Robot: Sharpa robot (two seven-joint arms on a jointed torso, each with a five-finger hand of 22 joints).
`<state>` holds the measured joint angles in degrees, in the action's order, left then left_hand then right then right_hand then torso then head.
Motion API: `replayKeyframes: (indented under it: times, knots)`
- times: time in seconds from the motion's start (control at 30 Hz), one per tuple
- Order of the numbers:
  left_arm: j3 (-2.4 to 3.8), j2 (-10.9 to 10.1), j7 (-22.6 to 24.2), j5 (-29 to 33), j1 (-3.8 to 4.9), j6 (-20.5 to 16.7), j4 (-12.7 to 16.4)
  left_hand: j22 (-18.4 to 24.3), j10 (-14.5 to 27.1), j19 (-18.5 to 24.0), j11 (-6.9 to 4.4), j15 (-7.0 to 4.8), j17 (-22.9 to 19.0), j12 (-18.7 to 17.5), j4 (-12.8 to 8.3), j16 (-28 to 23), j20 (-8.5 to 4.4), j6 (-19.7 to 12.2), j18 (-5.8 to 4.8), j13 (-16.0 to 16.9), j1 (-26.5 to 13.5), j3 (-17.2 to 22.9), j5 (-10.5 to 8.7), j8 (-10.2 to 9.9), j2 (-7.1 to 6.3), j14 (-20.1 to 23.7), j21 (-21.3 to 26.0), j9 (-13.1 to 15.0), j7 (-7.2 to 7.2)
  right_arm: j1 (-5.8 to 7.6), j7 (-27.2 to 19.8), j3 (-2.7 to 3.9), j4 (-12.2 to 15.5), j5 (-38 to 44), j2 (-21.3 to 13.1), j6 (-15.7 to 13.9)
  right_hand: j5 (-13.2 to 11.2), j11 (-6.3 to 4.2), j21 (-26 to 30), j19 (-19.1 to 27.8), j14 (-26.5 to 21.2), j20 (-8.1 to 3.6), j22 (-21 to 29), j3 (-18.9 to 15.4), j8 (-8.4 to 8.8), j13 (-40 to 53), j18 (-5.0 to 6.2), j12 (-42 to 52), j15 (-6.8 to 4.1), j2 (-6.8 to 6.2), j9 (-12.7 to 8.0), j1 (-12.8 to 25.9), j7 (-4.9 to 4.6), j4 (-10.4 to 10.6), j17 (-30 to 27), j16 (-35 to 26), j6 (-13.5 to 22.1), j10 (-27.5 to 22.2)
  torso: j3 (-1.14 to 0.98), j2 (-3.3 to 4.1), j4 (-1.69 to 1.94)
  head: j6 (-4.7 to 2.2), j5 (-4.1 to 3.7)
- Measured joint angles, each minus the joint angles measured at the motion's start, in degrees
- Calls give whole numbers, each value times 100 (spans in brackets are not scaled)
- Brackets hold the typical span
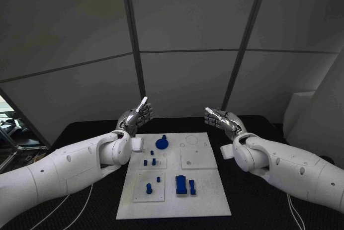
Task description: Assemble the parts on the task board
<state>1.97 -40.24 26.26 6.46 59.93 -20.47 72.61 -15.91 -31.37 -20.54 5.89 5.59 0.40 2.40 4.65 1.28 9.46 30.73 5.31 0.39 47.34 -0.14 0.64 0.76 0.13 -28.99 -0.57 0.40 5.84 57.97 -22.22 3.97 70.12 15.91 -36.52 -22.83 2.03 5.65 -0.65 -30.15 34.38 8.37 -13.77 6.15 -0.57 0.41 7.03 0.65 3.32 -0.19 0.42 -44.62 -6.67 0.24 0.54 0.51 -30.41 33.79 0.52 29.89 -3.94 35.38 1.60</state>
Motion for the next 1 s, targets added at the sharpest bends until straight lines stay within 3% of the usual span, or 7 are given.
replayKeyframes:
  times: [0.1,0.13,0.37,0.4,0.43,0.67,1.0]
  knots:
    - [-68,-148,22,-79,0,-395,508,189,372,241,-110,-168,-15,-97,-178,-41,-115,-359,-10,-13,-561,6,-3,-27,-5,346,21,-15,-135,57,-83,-126,563,-239,-232,-326,-81,-173,26,363,-409,-100,165,-69,13,-13,-40,-23,-137,8,-17,534,81,-10,-21,-2,362,-402,-19,49,146,-49,-79]
    - [-88,-187,31,-105,0,-528,660,246,482,315,-179,-226,-15,-114,-225,-54,-147,-477,-321,-15,-734,6,-23,-27,-7,451,21,-17,-194,73,-114,-161,731,-323,-301,-436,-87,-231,26,467,-536,-131,215,-123,12,-18,-41,-23,-165,11,-18,694,102,-11,-26,-2,474,-524,-25,61,184,-62,-96]
    - [-181,-389,121,-321,0,-1487,1489,598,1178,768,-465,-458,-28,-181,-365,-94,-362,-1156,-317,-26,-1779,7,-23,-48,-10,1091,21,-27,-465,175,-359,-345,1661,-951,-689,-1274,-152,-461,26,1119,-1277,-344,512,-458,12,-30,-133,-23,-282,19,-30,1658,463,-18,-41,-24,1128,-1255,-47,116,353,-98,-157]
    - [-189,-410,135,-353,1,-1620,1568,640,1260,813,-484,-476,-30,-181,-376,-94,-387,-1237,-325,-27,-1900,17,-23,-48,-10,1165,21,-27,-483,182,-397,-366,1761,-1042,-732,-1396,-152,-474,26,1186,-1360,-412,547,-470,18,-31,-207,-23,-290,19,-30,1767,494,-18,-42,-23,1201,-1339,-48,118,361,-99,-158]
    - [-192,-421,145,-376,2,-1709,1618,676,1332,862,-498,-489,-31,-181,-393,-94,-436,-1305,-567,-28,-2010,24,-23,-48,-11,1232,21,-27,-498,187,-424,-378,1821,-1105,-758,-1479,-152,-494,26,1254,-1445,-480,579,-479,34,-32,-269,-23,-295,19,-30,1877,518,-27,-42,-24,1279,-1420,-49,121,367,-101,-158]
    - [-201,-442,198,-487,10,-2093,1720,895,1764,1168,-563,-533,-32,-205,-403,-94,-743,-1730,-568,-32,-2660,14,-23,-48,-12,1630,21,-33,-557,206,-558,-399,1965,-1389,-815,-1849,-174,-539,26,1682,-1932,-719,772,-550,34,-35,-530,-44,-317,18,-34,2505,617,-16,-44,-23,1709,-1893,-51,127,388,-102,-161]
    - [-201,-444,225,-548,10,-2276,1722,1274,2228,1434,-580,-553,-31,-205,-434,-94,-903,-2175,-569,-33,-3350,14,-44,-48,-10,2057,21,-32,-582,206,-635,-399,1968,-1543,-816,-2030,-174,-560,26,2111,-2420,-818,1191,-581,34,-34,-622,-44,-332,20,-36,3140,660,-17,-48,-23,2143,-2376,-52,129,394,-101,-161]
